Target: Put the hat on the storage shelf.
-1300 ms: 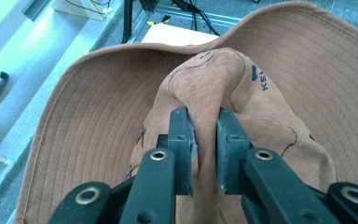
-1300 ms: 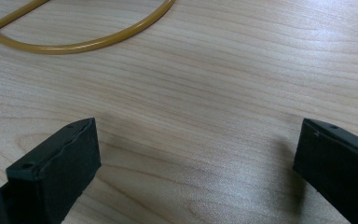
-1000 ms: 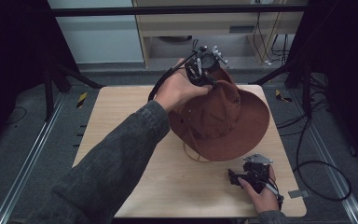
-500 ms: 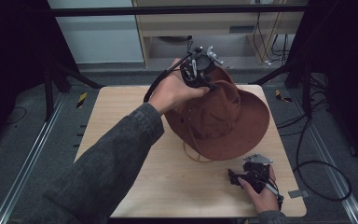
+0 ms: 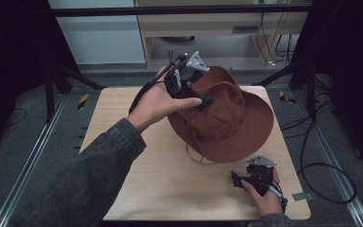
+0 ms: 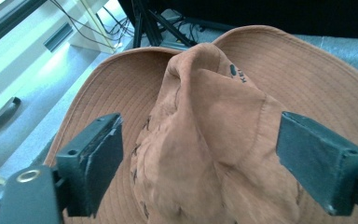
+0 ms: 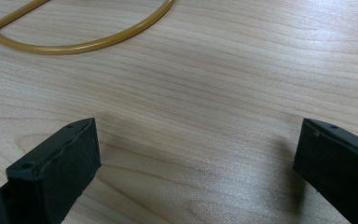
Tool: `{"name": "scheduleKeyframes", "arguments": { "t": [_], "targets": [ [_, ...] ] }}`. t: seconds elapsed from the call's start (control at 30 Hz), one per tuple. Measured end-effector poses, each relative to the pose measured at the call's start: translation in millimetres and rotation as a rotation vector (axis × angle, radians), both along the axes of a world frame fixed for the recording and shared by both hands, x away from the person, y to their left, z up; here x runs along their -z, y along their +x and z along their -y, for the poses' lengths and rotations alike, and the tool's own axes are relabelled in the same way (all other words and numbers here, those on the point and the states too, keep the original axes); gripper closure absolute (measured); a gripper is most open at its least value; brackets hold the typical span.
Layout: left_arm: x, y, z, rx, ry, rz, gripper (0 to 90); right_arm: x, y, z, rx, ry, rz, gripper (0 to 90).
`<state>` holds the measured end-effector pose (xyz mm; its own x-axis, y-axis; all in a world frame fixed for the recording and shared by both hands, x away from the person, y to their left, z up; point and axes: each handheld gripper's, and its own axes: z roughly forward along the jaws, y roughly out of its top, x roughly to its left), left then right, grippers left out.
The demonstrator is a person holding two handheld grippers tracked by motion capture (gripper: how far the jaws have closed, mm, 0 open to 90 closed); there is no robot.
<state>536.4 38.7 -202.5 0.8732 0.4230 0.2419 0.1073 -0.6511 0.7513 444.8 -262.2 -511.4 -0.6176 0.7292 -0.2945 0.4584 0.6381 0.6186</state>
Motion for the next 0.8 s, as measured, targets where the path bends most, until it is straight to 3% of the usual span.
{"name": "scheduleKeyframes", "arguments": {
  "t": [0.37, 0.8],
  "targets": [
    [3.1, -8.0, -16.0, -0.007, -0.027, 0.0, 9.2, 0.0, 0.0, -0.1, 0.001, 0.0, 0.0, 0.4],
    [3.5, -26.4, -51.7, -0.035, -0.086, 0.01, 6.0, 0.0, -0.1, -0.2, 0.002, -0.001, 0.0, 0.4]
  ]
}}
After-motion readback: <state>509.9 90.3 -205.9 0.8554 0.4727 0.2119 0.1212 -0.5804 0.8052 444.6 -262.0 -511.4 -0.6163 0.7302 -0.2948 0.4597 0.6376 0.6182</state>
